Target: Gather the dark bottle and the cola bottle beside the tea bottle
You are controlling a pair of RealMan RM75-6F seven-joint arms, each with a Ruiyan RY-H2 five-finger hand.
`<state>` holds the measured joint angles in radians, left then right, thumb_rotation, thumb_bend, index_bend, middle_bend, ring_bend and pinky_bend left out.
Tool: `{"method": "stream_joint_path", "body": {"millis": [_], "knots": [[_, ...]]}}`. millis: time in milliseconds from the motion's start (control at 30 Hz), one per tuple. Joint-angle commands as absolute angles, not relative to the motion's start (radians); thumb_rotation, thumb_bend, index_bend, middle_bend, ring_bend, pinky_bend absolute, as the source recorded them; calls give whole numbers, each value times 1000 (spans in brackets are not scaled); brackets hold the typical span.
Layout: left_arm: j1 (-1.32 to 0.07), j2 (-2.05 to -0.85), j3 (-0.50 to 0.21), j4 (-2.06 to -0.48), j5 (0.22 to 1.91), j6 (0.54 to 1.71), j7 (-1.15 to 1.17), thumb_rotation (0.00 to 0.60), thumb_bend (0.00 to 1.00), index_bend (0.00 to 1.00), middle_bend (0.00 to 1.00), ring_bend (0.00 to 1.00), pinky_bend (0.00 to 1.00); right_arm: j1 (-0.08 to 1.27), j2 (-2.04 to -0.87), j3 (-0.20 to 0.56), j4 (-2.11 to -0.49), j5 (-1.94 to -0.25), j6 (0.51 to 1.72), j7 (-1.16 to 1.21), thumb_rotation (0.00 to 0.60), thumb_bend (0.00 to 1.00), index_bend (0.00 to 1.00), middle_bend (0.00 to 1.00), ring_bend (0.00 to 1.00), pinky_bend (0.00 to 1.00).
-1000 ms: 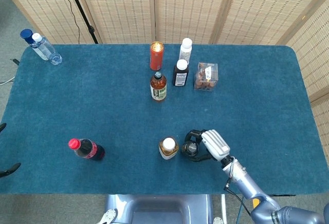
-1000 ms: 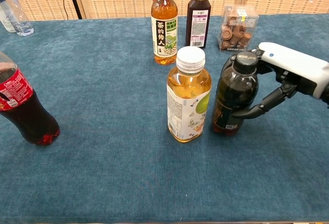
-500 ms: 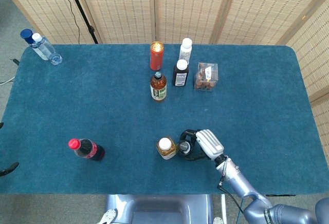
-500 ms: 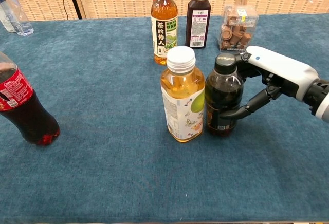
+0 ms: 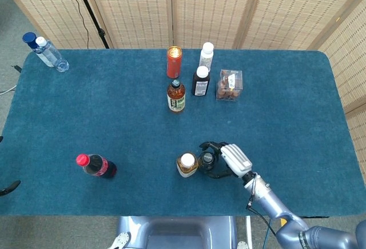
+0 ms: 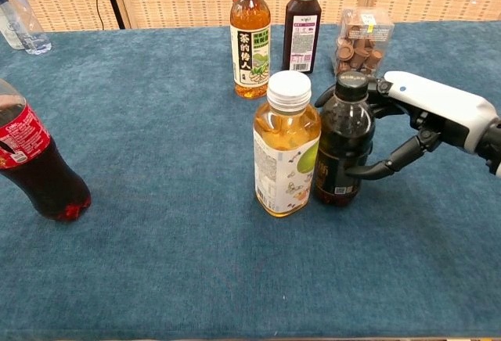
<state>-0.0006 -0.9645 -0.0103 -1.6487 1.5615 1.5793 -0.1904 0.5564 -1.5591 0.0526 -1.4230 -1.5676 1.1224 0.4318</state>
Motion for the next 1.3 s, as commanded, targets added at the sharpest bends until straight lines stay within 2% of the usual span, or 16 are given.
{"method": "stream_joint_path", "body": {"millis": [33, 167, 300, 633, 800, 933, 1067, 1167, 1300], "knots": [[1, -965, -10, -1649, 1562, 1582, -191, 600, 38, 0, 0, 0, 0, 554, -1555, 49, -1428, -1572, 1129, 436, 600, 446, 188, 261, 296, 290], [1, -965, -11, -1648, 1561, 1583, -193, 600, 38, 0, 0, 0, 0, 549, -1542, 39, -1444, -1585, 1141, 431, 600, 444, 134, 184, 253, 254], [0, -964, -12, -1648, 1558, 1580, -196, 600, 38, 0, 0, 0, 0, 534, -1522, 27, -1480, -1600, 1170, 412, 600, 440, 86, 148, 215, 214], [0, -962, -12, -1646, 1558, 1579, -204, 600, 38, 0, 0, 0, 0, 492, -1439, -6, -1595, -1626, 1225, 360, 600, 425, 80, 94, 167, 153], [-8, -960, -13, -1637, 1566, 1572, -232, 600, 38, 0, 0, 0, 0, 469, -1370, -24, -1655, -1640, 1251, 341, 600, 285, 58, 28, 74, 70], [-21, -965, -18, -1625, 1569, 1559, -252, 600, 33, 0, 0, 0, 0, 446, -1301, -33, -1686, -1649, 1281, 310, 600, 77, 32, 0, 0, 9], [-53, -968, -9, -1612, 1589, 1509, -291, 600, 26, 0, 0, 0, 0, 409, -1238, -36, -1673, -1667, 1347, 251, 600, 40, 16, 0, 0, 0], [-131, -979, 11, -1567, 1650, 1400, -407, 600, 20, 0, 0, 0, 0, 341, -1148, -54, -1641, -1666, 1436, 264, 600, 39, 12, 0, 0, 0], [-174, -1010, 29, -1497, 1719, 1388, -515, 600, 5, 0, 0, 0, 0, 290, -1114, -58, -1594, -1659, 1499, 286, 600, 38, 12, 0, 0, 0]]}}
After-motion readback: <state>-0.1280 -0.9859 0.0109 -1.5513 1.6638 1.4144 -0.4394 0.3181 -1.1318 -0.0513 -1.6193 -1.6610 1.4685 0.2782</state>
